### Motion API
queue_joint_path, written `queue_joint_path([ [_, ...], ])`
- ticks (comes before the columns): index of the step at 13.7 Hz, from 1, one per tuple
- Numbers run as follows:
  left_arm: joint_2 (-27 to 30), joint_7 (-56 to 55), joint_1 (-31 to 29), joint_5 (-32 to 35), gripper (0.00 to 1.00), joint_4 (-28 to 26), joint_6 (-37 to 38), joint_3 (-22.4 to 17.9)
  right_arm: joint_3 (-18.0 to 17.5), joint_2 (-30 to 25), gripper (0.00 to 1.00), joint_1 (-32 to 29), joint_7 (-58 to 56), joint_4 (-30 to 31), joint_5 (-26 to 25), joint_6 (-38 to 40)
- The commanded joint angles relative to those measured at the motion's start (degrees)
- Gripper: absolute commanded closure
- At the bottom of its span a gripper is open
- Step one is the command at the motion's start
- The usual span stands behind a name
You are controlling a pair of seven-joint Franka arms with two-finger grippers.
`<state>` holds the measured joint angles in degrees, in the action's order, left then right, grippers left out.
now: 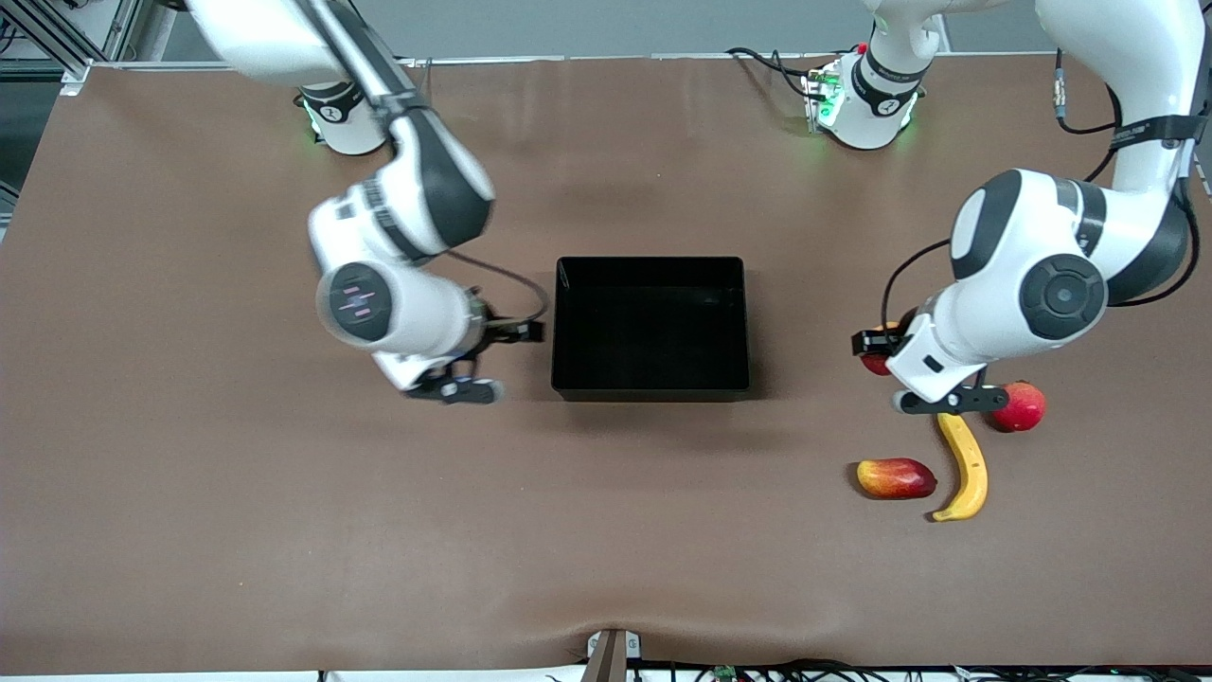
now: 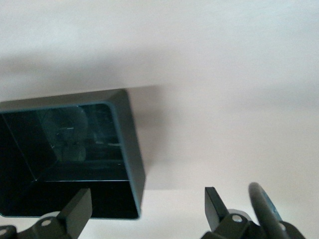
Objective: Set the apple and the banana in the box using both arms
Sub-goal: 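Carry the apple over the box with the left gripper while the right gripper withdraws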
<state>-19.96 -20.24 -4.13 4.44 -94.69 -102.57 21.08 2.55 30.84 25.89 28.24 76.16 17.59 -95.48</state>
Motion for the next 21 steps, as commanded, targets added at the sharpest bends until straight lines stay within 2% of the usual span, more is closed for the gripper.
queue_joint_path([
  [1, 0.36, -4.18, 1.31, -0.84, 1.00, 1.35, 1.50, 1.59, -1.23, 0.18, 0.00, -6.88, 0.06, -4.78, -1.25, 7.48],
  [3, 0.36, -9.01, 4.29, -0.49, 1.00, 1.26, 1.41, 1.94, -0.97, -3.92, 0.00, -8.31, 0.15, -3.49, -3.08, 9.25],
  [5, 0.45, -11.13, 7.11, -0.65, 1.00, 1.00, 0.97, 2.03, -1.06, -8.41, 0.00, -9.62, -0.38, -0.85, -9.04, 11.10],
  [7, -0.17, -14.90, 9.39, -0.92, 1.00, -0.58, -0.69, 3.60, -1.06, -14.64, 0.00, -12.34, -5.44, 4.23, -10.65, 11.10],
  [9, -0.61, -24.55, 12.03, -1.28, 1.00, -3.30, -5.68, 3.70, -0.97, -19.13, 0.00, -15.85, -11.52, 7.06, -12.31, 11.10],
  [12, -3.94, -30.98, 17.04, -1.10, 1.00, -6.12, -12.55, 3.70, -1.06, -24.58, 0.00, -20.42, -17.23, 8.91, -15.65, 11.28],
  [15, -5.70, -32.32, 19.24, -0.75, 1.00, -9.89, -18.52, 3.70, -1.06, -31.17, 0.00, -24.12, -19.89, 12.51, -15.83, 11.54],
  [17, -6.58, -32.32, 20.47, -0.58, 1.00, -13.84, -24.23, 3.62, -1.15, -35.39, 0.00, -24.05, -20.24, 14.45, -16.79, 11.72],
  [19, -8.07, -32.32, 20.74, -0.49, 1.00, -15.17, -25.57, 3.61, -1.32, -37.86, 0.00, -23.69, -26.79, 15.07, -19.69, 12.42],
  [21, -10.18, -32.15, 20.83, -0.49, 1.00, -15.18, -25.40, 3.61, -0.71, -37.87, 0.00, -25.26, -34.18, 14.98, -19.88, 14.35],
])
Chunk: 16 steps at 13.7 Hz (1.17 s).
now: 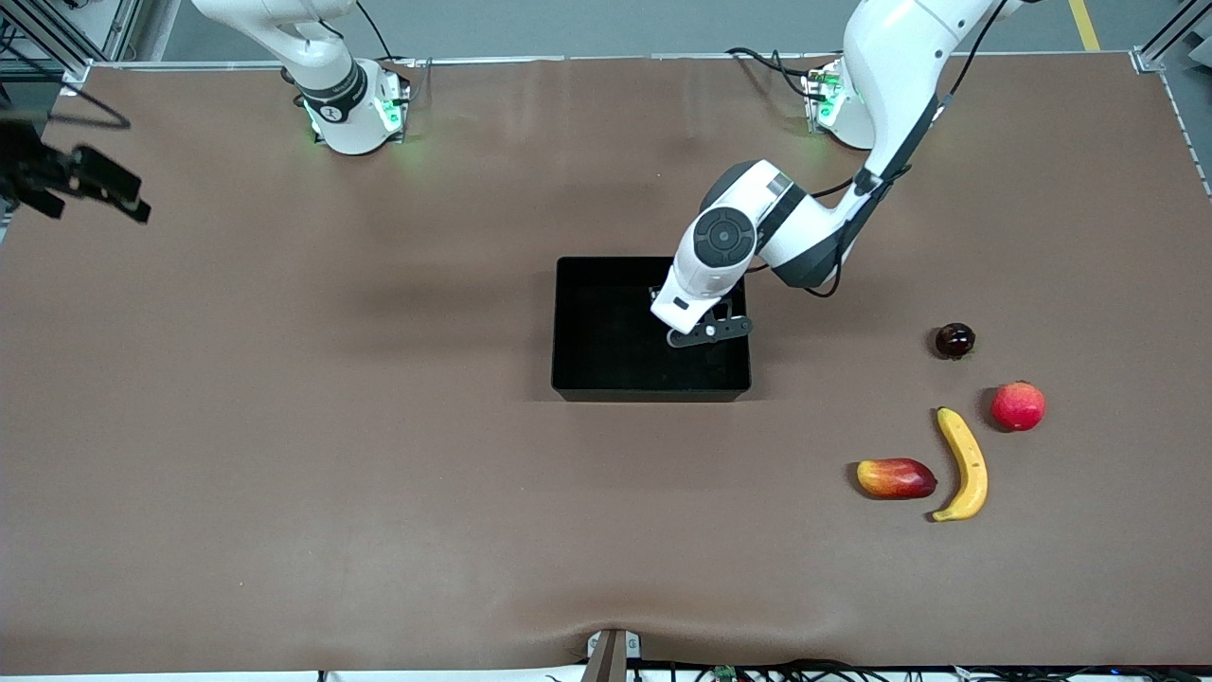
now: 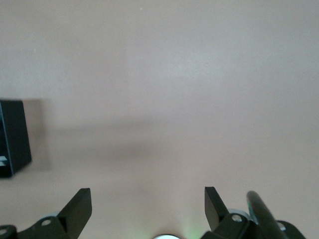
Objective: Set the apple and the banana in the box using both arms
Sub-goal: 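Lower the apple into the box and open the left gripper, then move the left gripper down onto the yellow banana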
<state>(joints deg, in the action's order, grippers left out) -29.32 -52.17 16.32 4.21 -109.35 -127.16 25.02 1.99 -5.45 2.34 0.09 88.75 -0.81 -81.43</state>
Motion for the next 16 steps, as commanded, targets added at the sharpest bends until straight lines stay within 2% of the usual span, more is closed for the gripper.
queue_joint_path([
  [1, -2.39, -0.22, 0.38, -0.25, 1.00, -0.34, -0.81, -0.32, 0.12, -1.40, 0.00, -3.46, -7.37, 2.31, -0.78, 0.39],
  [3, -3.98, -0.30, 0.29, -0.25, 1.00, -0.07, -0.81, -0.32, 0.12, -1.05, 0.00, -3.74, -6.68, 1.87, -0.60, 0.48],
  [4, -3.99, -0.30, 0.21, -0.25, 0.73, -0.16, -0.72, -0.32, -0.05, -1.05, 0.00, -3.48, -6.59, 1.87, -0.60, 0.22],
  [5, -3.90, -0.48, 0.12, -0.34, 0.01, 0.01, -0.64, -0.32, -0.14, -0.88, 0.00, -3.48, -6.42, 1.69, -0.51, -0.31],
  [7, -3.03, 0.04, -0.75, -0.34, 0.00, 1.41, -0.28, -0.32, -0.14, -0.70, 0.00, -3.39, -6.33, 1.51, -0.43, -0.31],
  [8, -1.71, -0.04, -0.85, -0.34, 0.00, 2.72, 2.24, -0.41, -0.14, -0.79, 0.00, -3.39, -6.24, 1.60, -0.43, -0.23],
  [11, 0.84, 2.58, -2.50, 0.71, 0.00, 13.85, 16.98, -2.42, -0.15, -0.79, 0.00, -3.57, -5.36, 1.69, -0.34, -0.31],
  [13, 0.85, 9.06, -8.02, 0.80, 0.00, 21.51, 24.47, -2.52, 0.12, -0.79, 0.00, -4.09, -5.45, 1.69, 2.46, -0.31],
  [16, 0.85, 20.05, -18.66, 0.36, 0.00, 23.48, 27.14, -2.43, 0.03, -0.79, 0.00, -3.92, -5.45, 1.69, 2.91, -0.31],
])
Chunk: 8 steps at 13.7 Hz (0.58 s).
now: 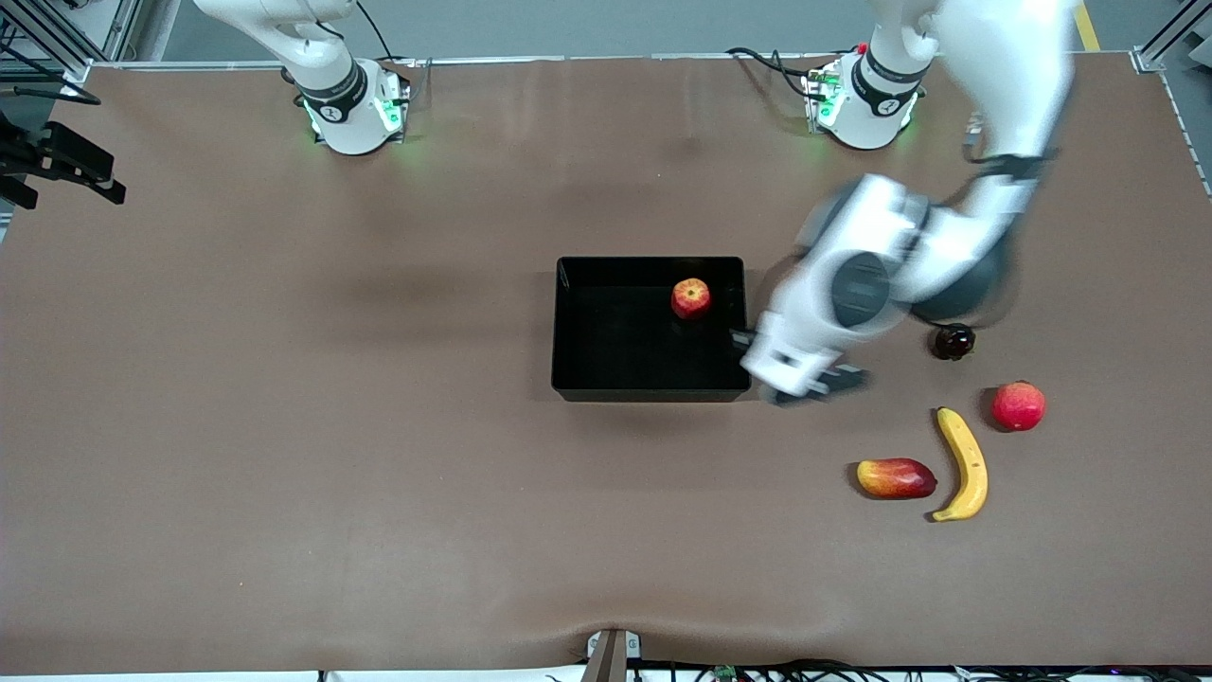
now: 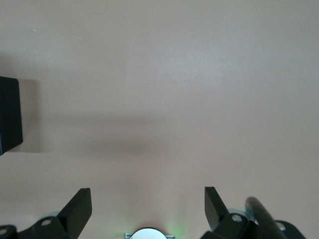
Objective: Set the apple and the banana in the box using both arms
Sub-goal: 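Move the left gripper down onto the yellow banana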
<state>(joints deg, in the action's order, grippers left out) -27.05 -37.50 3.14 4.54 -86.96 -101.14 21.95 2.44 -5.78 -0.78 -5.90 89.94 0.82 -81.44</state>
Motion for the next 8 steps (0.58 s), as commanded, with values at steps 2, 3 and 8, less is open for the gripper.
queue_joint_path([
  [2, -2.74, 11.63, -11.54, 0.38, 0.00, 1.26, 0.42, 0.46, -0.42, -0.46, 0.00, -0.80, 0.54, 0.58, 1.29, -0.13],
  [3, -4.14, 15.84, -14.01, 0.38, 0.00, 2.22, -1.41, 0.46, -0.42, -0.46, 0.00, -0.80, 0.54, 0.58, 1.29, -0.13],
  [8, -11.69, 29.68, -17.55, 10.21, 0.00, 5.20, -12.48, -4.01, -0.42, -0.46, 0.00, -0.80, 0.54, 0.58, 1.29, 0.05],
])
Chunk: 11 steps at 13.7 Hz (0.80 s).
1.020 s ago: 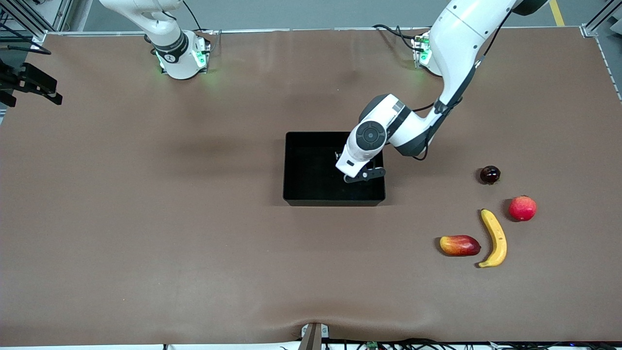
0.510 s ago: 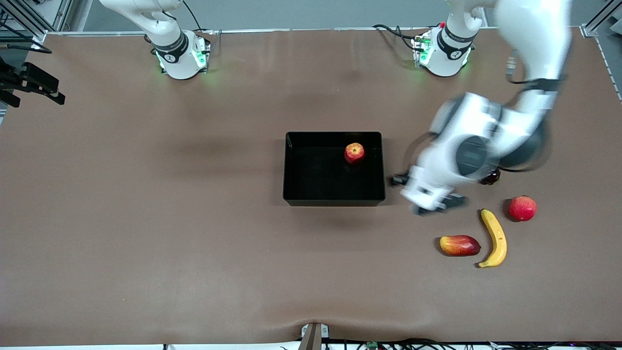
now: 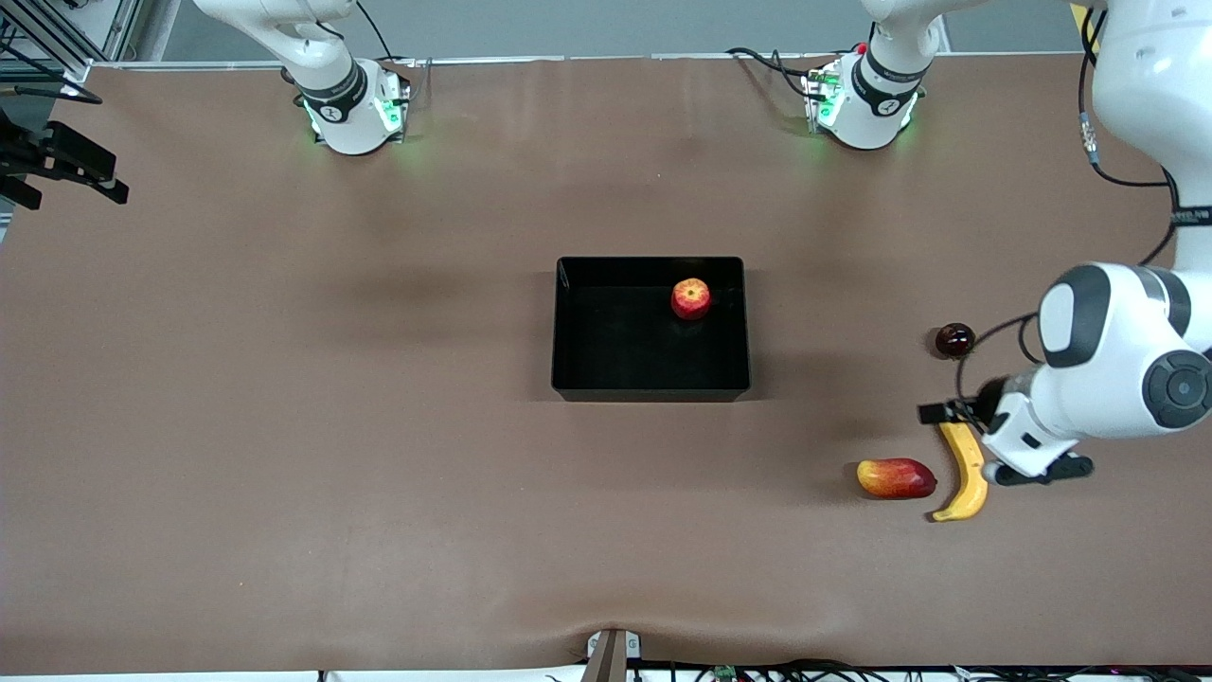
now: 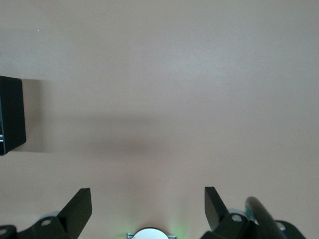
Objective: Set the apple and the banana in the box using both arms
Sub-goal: 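Move the left gripper down onto the yellow banana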
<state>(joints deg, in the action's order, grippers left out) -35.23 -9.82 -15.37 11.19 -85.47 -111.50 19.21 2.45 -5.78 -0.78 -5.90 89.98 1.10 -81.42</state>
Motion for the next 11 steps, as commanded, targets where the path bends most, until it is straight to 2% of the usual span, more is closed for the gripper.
queue_joint_path([
  [1, -6.66, 2.61, 0.87, 3.66, 0.00, 6.26, -3.80, -1.80, -0.42, -0.46, 0.00, -0.80, 0.54, 0.55, 1.01, 0.12],
  [4, -12.30, 7.34, 1.04, 3.58, 0.00, 10.05, -10.55, -4.96, -0.42, -0.46, 0.00, -0.80, 0.54, 0.55, 1.01, 0.12],
  [8, -15.47, 8.85, 1.66, 3.75, 0.00, 10.24, -16.90, -6.55, -0.42, -0.46, 0.00, -0.80, 0.54, 0.55, 1.01, 0.12],
  [11, -17.15, 10.35, 1.75, 3.75, 0.00, 10.15, -18.14, -7.25, -0.42, -0.38, 0.00, -0.97, 0.54, 0.55, 1.01, 0.21],
])
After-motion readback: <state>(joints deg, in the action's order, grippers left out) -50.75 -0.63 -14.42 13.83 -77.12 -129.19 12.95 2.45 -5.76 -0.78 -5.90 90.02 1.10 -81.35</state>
